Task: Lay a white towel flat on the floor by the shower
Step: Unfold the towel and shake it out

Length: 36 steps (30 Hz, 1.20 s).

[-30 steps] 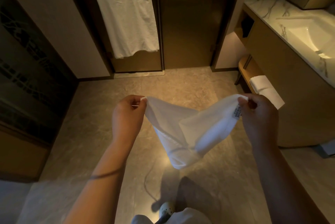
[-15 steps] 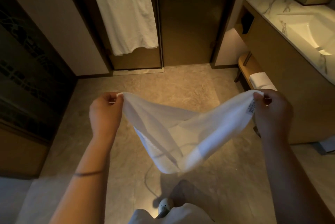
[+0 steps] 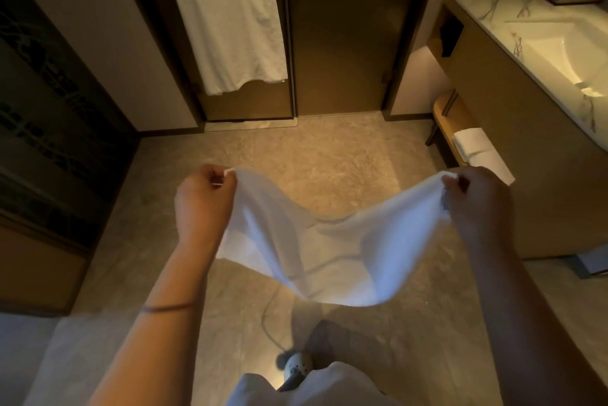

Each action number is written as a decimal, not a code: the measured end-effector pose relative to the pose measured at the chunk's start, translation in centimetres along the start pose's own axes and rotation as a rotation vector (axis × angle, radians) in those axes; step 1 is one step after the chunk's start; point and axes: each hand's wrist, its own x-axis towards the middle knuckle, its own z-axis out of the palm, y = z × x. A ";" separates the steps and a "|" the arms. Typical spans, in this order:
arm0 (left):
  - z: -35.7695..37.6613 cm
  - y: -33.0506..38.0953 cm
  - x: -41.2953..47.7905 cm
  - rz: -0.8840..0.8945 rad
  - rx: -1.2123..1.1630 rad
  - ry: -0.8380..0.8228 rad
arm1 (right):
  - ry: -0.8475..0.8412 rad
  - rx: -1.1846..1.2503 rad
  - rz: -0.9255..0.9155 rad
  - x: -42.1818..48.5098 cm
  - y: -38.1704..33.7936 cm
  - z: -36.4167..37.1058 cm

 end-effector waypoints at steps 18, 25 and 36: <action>2.5 0.9 -1.9 0.001 0.006 -0.071 | -0.048 -0.120 -0.057 -1.0 1.1 1.1; 3.7 1.8 -2.7 0.048 0.005 -0.143 | -0.142 -0.038 -0.057 -2.0 1.1 1.7; 6.1 4.3 -4.1 0.087 -0.028 -0.245 | -0.185 0.070 -0.082 -2.0 1.7 1.7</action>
